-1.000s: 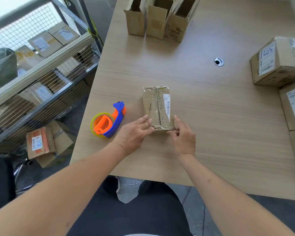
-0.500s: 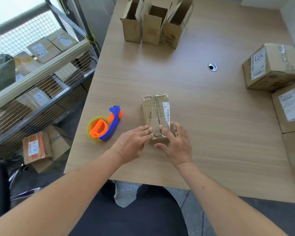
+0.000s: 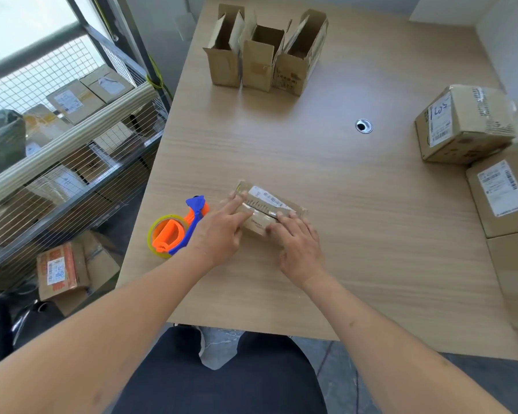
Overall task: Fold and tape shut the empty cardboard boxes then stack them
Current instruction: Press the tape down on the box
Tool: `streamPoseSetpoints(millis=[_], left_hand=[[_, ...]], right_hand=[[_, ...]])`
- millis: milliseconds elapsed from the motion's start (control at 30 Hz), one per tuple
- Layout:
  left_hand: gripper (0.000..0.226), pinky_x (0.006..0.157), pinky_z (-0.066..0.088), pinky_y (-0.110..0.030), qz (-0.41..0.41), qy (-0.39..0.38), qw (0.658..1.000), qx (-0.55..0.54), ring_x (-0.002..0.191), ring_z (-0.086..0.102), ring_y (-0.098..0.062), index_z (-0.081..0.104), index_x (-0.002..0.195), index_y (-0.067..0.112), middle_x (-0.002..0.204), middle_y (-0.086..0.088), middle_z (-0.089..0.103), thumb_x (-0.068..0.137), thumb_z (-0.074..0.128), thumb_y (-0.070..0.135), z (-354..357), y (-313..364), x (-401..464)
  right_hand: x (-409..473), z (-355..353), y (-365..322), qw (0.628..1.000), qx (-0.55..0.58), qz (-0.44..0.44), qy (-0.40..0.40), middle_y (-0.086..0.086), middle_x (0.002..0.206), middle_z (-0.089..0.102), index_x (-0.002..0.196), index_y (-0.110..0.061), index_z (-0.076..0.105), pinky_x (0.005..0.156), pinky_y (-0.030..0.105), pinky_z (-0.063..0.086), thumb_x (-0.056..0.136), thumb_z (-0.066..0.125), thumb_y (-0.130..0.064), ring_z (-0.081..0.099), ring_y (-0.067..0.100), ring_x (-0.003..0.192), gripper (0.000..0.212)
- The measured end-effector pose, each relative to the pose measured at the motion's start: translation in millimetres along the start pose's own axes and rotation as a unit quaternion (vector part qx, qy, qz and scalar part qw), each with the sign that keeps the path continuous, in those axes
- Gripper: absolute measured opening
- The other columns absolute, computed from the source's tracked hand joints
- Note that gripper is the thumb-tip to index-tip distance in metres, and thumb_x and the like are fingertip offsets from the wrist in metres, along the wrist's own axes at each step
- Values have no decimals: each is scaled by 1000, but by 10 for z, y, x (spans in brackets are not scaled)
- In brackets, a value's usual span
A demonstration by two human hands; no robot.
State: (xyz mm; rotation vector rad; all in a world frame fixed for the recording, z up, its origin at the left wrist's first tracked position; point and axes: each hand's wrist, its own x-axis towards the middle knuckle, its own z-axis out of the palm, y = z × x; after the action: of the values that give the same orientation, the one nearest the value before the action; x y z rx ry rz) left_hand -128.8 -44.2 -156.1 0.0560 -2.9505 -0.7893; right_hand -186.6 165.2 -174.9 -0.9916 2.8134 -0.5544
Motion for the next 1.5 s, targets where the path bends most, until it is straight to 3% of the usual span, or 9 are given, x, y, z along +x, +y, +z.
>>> streamPoseSetpoints(millis=[200,433,600,733,900,1033,1200,1367,1500], left_hand=[[50,113,40,-56,0,-71,997,43,147,37,-43,62,139,15,159,-13,42,91,69,8,-3,-152,-16],[76,112,43,-41,-2,-131,991,23,139,38,-28,48,151,30,155,-7,31,83,72,54,-95,-241,-222],[65,77,59,-51,-12,-87,995,42,105,56,-35,65,131,25,136,-13,47,72,91,30,-16,-207,-179],[58,70,59,-49,-33,-68,997,33,93,56,-32,71,122,23,128,-13,51,69,93,30,62,-169,-134],[54,69,58,-47,-54,-35,998,2,86,57,-35,74,115,18,121,-19,53,65,95,22,125,-126,-114],[49,79,58,-45,-51,-30,997,-46,84,58,-30,75,116,15,120,-16,51,70,92,13,79,-179,-97],[38,91,55,-40,9,-32,998,-52,97,57,-25,75,120,16,120,-11,49,83,85,21,-59,-309,-37],[42,98,55,-49,101,-67,991,55,131,55,-40,73,117,12,141,-16,56,77,87,9,-84,-434,-3],[41,84,61,-53,102,-46,992,49,125,62,-41,77,109,8,131,-14,68,72,88,-4,-36,-445,43]], right_hand=[[171,-118,137,1000,-13,-13,-22,-1,150,54,107,-14,61,116,49,38,73,59,19,42,34,145,47],[433,-166,-43,985,-65,2,-158,-10,171,6,158,-19,18,128,45,-2,88,50,-7,-5,29,158,78],[421,-250,59,976,44,-85,-195,-13,171,5,143,-33,43,126,50,-9,84,66,-42,-7,17,157,64],[338,-132,70,981,21,-108,-160,-15,169,13,138,-36,50,126,49,-5,70,72,-73,2,12,157,81],[379,19,-4,986,46,-92,-132,-8,167,24,129,-23,57,122,53,28,72,85,-33,18,21,156,65],[349,-60,82,993,27,-104,-44,4,154,46,107,-23,68,92,43,55,66,93,-25,46,30,140,48],[352,12,133,996,85,-32,26,-2,98,58,103,-23,71,62,37,54,69,91,-9,59,24,81,42],[357,100,103,989,134,35,52,-2,93,61,103,-21,77,61,33,50,72,86,-3,60,21,71,37],[366,137,75,978,178,87,62,-4,88,62,105,-23,80,63,34,51,73,84,-2,60,17,70,38]])
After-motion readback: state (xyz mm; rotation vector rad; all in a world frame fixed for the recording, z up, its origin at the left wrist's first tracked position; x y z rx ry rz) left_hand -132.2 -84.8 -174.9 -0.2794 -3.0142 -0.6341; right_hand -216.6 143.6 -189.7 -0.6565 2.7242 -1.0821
